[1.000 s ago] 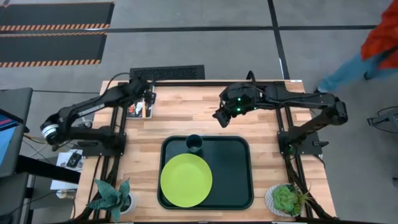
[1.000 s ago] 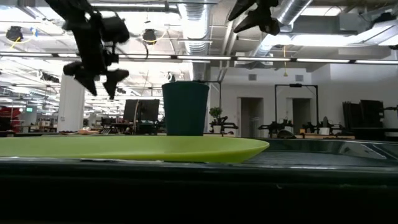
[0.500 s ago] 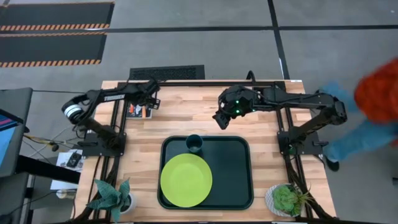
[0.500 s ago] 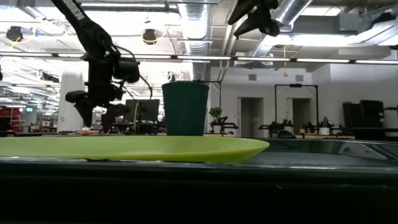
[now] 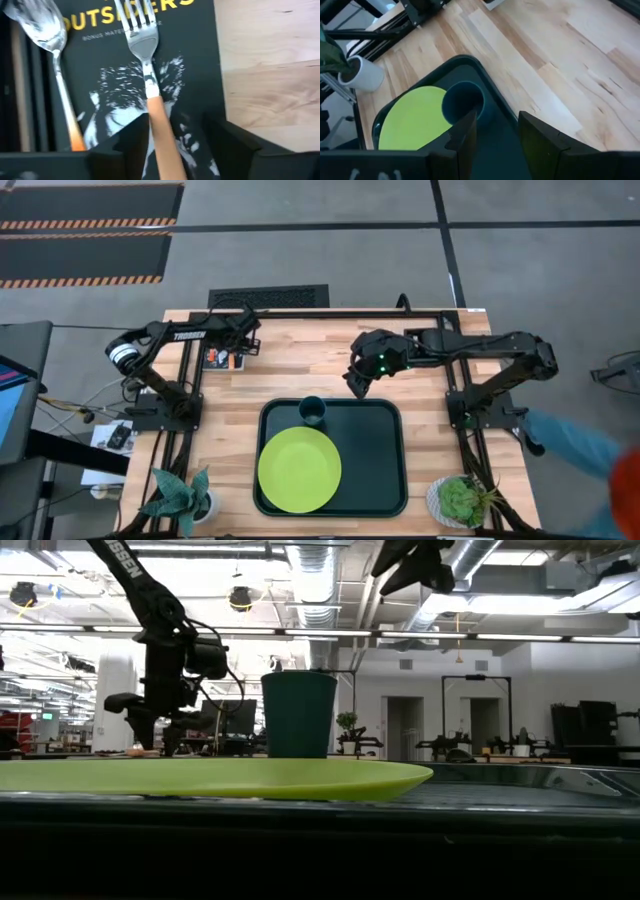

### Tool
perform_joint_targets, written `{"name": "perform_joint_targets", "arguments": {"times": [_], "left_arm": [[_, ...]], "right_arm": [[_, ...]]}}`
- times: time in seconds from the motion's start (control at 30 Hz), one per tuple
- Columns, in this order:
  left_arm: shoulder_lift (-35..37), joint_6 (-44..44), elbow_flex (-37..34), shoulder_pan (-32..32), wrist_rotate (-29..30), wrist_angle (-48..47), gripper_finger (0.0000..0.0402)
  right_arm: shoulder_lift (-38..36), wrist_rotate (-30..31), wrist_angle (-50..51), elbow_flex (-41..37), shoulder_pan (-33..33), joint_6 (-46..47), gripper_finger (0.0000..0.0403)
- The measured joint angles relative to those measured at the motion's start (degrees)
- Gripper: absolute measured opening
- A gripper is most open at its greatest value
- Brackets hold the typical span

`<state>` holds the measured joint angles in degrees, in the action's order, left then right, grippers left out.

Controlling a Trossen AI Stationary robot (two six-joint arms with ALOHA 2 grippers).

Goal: Pick and place plate/cup/fork/spoon on tray
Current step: Put the orange fork to the right of the green plate on the green serving tray

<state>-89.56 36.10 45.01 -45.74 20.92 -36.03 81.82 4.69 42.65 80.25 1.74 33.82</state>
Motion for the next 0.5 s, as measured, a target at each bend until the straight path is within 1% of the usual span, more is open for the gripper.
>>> {"name": "perform_joint_targets", "arguments": {"times": [0.17,0.27,0.33,0.5], "left_arm": [[-0.4,0.4,-0.4,-0.2,-1.9,0.9,0.0082],[-0.4,0.5,-1.1,-0.4,-2.1,2.3,0.0046],[-0.3,0.1,-1.7,-0.4,-2.1,3.1,0.0033],[0.1,-0.1,-2.2,-0.4,-2.0,3.6,0.0032]], "right_arm": [[0.0,0.1,0.3,0.0,-1.5,0.0,0.017],[0.0,0.1,0.3,0.0,-2.4,0.1,0.017],[0.0,0.1,0.3,0.0,-3.0,0.0,0.017],[0.0,1.6,0.3,0.0,-3.7,0.1,0.017]]}}
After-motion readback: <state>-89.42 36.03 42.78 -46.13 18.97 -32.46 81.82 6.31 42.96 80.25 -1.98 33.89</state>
